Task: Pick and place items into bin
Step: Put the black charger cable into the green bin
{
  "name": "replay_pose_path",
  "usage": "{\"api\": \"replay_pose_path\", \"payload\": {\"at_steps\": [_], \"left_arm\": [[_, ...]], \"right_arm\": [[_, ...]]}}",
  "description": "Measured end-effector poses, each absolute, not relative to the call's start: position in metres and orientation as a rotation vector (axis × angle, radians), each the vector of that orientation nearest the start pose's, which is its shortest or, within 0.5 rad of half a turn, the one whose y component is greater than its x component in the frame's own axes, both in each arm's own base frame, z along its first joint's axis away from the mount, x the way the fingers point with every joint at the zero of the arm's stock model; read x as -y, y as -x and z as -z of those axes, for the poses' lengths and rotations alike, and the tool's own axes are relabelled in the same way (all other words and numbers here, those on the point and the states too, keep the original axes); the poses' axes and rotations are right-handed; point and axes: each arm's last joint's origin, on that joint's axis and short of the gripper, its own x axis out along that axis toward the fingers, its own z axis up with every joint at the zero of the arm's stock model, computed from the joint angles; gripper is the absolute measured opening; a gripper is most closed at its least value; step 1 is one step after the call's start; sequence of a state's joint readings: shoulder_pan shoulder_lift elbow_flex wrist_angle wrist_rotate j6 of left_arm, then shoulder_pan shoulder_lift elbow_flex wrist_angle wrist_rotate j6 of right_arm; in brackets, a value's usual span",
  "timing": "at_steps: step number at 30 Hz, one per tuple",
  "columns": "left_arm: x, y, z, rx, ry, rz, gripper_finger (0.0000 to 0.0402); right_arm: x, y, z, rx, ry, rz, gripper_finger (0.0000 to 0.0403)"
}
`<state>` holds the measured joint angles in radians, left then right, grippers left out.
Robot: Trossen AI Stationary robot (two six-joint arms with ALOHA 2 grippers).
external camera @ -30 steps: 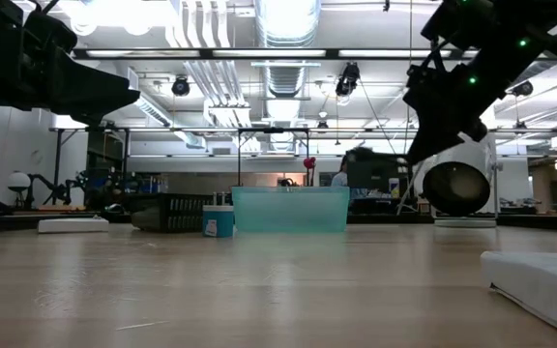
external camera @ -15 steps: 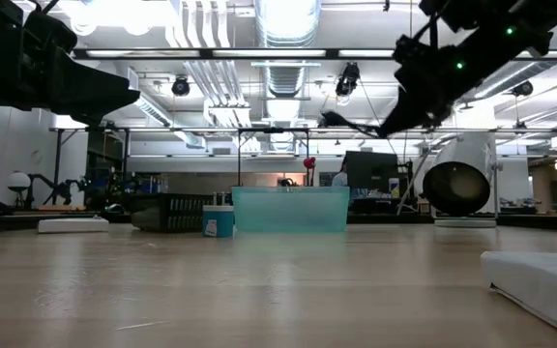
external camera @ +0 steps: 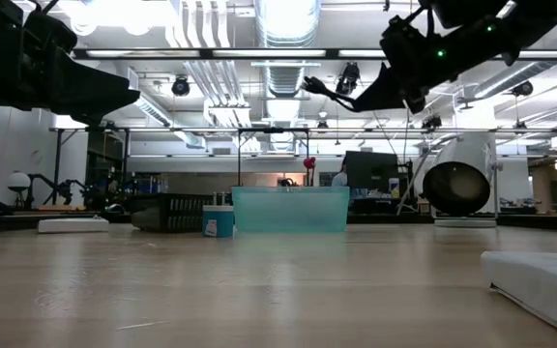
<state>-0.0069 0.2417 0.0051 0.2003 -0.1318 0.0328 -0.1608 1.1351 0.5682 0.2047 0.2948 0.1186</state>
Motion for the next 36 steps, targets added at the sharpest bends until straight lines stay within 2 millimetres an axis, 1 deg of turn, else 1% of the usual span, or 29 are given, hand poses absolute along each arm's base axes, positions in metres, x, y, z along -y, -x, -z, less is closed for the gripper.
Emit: {"api": "replay_pose_path", "payload": {"at_steps": [4, 8, 13, 19, 23, 27, 31, 36], "left_arm": [[-0.003, -0.112, -0.164, -0.038, -0.035, -0.124, 0.0208], [-0.003, -0.112, -0.164, -0.038, -0.035, -0.125, 0.0208], [-0.003, -0.112, -0.164, -0.038, -0.035, -0.124, 0.0208], [-0.003, -0.112, -0.164, -0.038, -0.035, -0.125, 0.0208], [-0.003, -0.112, -0.164, -0.038, -0.035, -0.124, 0.0208], [-0.003, -0.112, -0.164, -0.038, -0.035, -0.124, 0.0208], [-0.003, -0.112, -0.164, -0.038, -0.035, -0.124, 0.0208], [-0.003, -0.112, -0.164, -0.038, -0.035, -0.125, 0.0208]], "right_arm": [[0.055, -0.234, -0.228, -0.318, -0.116, 0.462, 0.0013], [0.065, -0.241, -0.217, -0.325, -0.133, 0.474, 0.0013], [0.076, -0.258, -0.201, -0.376, -0.135, 0.461, 0.0013], [0.090, -0.283, -0.197, -0.431, -0.101, 0.468, 0.0013], [0.097, -0.301, -0.197, -0.512, -0.106, 0.402, 0.0013], [0.105, -0.315, -0.194, -0.636, -0.117, 0.400, 0.0013], [0.113, -0.325, -0.193, -0.766, -0.131, 0.407, 0.0013], [0.117, -0.335, -0.194, -0.869, -0.103, 0.370, 0.0013]]}}
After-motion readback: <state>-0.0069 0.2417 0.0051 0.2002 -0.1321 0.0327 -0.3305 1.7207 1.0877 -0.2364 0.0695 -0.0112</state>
